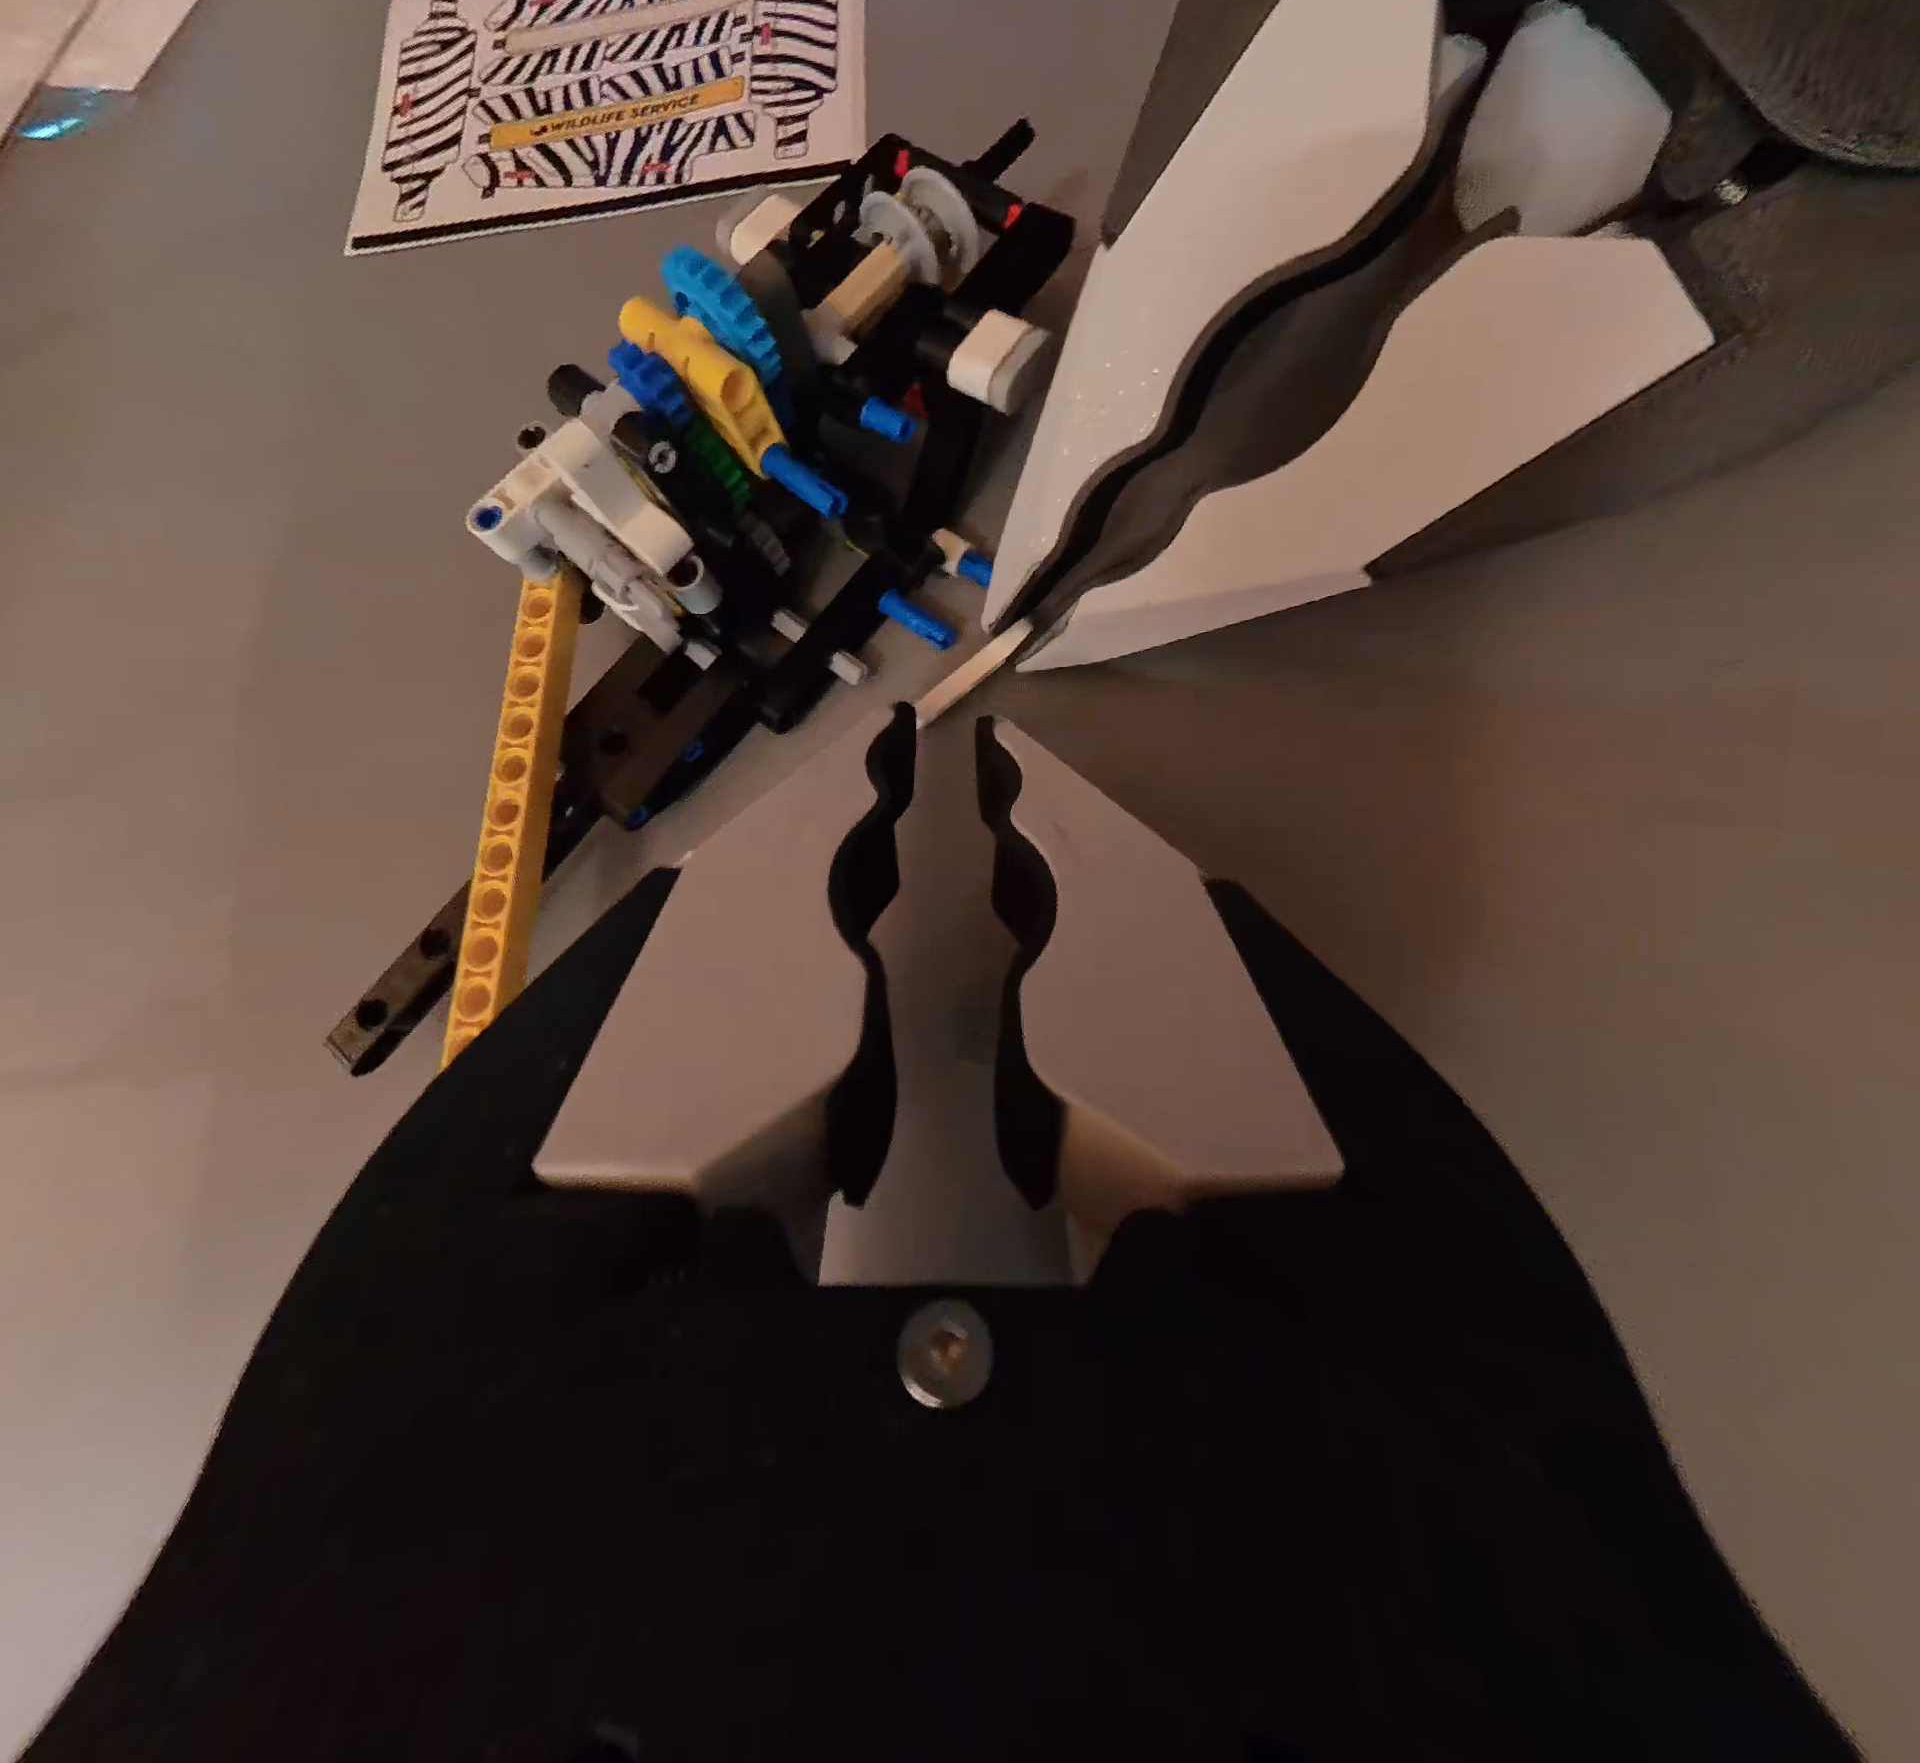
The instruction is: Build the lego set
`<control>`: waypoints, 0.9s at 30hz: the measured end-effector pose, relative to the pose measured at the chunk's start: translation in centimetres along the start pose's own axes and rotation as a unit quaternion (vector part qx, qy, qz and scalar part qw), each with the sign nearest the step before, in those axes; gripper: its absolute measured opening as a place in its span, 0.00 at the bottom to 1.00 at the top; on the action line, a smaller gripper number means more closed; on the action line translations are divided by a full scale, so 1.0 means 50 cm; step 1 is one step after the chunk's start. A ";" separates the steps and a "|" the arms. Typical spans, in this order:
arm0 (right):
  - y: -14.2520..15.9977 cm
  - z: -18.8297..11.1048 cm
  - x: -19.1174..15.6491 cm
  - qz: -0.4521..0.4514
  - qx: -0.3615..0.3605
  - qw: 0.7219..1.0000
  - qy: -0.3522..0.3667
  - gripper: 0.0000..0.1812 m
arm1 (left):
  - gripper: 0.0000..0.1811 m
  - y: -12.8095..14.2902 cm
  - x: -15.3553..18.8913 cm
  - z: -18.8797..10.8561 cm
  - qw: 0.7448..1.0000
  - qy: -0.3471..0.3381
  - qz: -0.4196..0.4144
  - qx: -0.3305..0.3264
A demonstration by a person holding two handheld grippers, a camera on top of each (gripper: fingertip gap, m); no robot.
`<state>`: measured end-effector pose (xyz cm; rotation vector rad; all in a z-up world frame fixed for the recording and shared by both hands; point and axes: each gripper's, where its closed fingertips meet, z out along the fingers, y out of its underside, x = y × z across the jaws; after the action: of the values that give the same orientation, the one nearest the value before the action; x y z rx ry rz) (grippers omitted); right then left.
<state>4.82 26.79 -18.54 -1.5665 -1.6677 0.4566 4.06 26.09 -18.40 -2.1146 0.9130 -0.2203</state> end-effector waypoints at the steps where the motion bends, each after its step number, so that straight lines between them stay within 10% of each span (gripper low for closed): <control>1: 0.000 0.001 0.004 -0.002 -0.001 1.000 0.006 0.02 | 0.05 0.001 -0.005 0.002 1.000 -0.005 0.002 -0.003; 27: -0.001 0.004 0.017 -0.023 -0.001 0.999 0.036 0.04 | 0.04 0.007 -0.024 0.014 0.999 -0.026 -0.003 -0.020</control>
<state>4.71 27.62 -18.36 -1.5244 -1.6460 0.3715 3.31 27.19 -18.93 -2.1504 0.8874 -0.1502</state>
